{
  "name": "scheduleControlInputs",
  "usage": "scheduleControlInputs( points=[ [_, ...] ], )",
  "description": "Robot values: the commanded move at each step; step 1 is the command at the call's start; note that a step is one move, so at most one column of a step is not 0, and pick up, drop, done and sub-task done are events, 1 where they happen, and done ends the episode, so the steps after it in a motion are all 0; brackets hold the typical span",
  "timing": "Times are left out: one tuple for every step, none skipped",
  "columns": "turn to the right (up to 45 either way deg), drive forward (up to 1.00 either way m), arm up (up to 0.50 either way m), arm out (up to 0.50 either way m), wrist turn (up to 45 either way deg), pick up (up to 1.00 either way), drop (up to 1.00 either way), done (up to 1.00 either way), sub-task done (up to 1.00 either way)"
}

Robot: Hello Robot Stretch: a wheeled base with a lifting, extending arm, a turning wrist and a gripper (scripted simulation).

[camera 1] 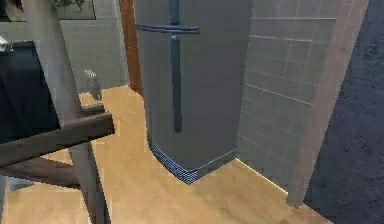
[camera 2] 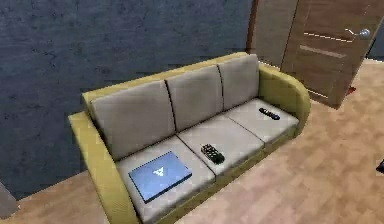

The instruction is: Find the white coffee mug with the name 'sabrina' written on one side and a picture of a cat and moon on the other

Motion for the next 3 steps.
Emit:
scheduleControlInputs(
  points=[
    [0.0,0.75,0.00,0.00,0.0,0.00,0.00,0.00,0.00],
    [-24.0,0.00,0.00,0.00,0.0,0.00,0.00,0.00,0.00],
    [0.0,0.75,0.00,0.00,0.0,0.00,0.00,0.00,0.00]
  ],
)
